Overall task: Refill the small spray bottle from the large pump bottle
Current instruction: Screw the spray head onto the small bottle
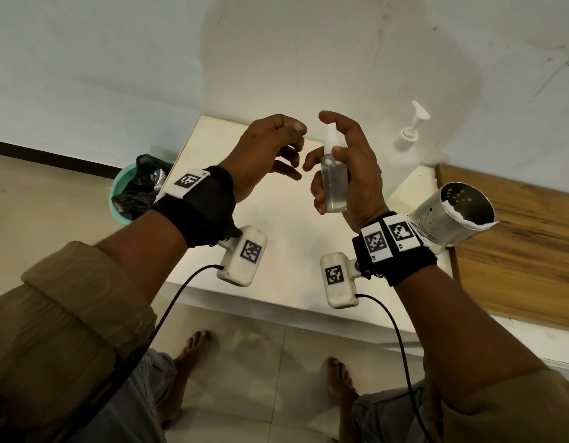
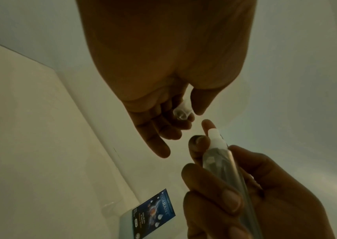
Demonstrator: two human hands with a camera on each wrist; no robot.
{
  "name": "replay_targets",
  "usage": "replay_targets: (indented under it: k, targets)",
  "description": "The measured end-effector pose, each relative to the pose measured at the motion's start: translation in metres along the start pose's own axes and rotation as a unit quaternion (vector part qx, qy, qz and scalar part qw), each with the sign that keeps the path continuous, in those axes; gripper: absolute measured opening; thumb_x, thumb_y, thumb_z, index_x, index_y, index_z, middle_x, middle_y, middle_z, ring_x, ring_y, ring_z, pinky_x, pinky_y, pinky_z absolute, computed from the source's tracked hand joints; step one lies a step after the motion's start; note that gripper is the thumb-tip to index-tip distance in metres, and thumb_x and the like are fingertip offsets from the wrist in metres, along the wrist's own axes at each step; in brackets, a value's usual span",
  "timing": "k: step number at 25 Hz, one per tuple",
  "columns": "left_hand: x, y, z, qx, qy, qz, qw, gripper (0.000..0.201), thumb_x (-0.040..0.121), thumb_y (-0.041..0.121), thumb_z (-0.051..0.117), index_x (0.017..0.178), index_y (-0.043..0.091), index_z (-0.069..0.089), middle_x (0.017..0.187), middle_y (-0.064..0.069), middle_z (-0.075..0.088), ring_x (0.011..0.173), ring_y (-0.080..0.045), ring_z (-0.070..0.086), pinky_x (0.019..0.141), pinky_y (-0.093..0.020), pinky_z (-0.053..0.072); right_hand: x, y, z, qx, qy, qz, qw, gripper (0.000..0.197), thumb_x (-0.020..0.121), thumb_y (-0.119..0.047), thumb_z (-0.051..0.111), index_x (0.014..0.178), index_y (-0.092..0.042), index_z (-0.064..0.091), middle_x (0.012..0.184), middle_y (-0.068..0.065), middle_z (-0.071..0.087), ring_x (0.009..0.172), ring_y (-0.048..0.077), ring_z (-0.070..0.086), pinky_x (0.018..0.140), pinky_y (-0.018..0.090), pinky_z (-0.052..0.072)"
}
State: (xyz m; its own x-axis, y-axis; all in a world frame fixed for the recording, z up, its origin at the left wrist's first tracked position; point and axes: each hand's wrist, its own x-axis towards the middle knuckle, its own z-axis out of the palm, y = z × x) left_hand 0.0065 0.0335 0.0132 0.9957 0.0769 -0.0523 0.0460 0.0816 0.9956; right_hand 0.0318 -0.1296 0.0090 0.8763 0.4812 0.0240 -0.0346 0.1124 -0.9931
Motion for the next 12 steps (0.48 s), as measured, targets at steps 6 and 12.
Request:
replay_targets:
  k: [6,12]
  targets:
    - [0.0003,-0.0003,0.006,0.015,-0.005,0.016,1.0,0.024,0.096,0.021,0.06,0.085,0.011,0.041,0.077,-0.009,0.051,0.06,-0.022,0.057,0.064,-0.034,0.054,-0.0001,-0.0009,0.001,0.019,-0.057,0.036,0.998,0.055,0.087,-0.018,0.032,0.138,-0.029,0.048,0.081,0.022,0.053,0.044,0.027,0.051,0.046,0.033,0.049]
    - [-0.0005,-0.0008,0.0022,0.006,-0.022,0.062,0.998,0.03,0.093,0.008,0.062,0.075,0.013,0.04,0.079,-0.018,0.063,0.056,-0.031,0.062,0.061,-0.035,0.052,-0.0027,-0.0015,0.0027,-0.007,-0.084,0.03,0.996,0.041,0.1,-0.017,0.036,0.139,-0.027,0.046,0.08,0.018,0.051,0.04,0.024,0.048,0.044,0.029,0.046]
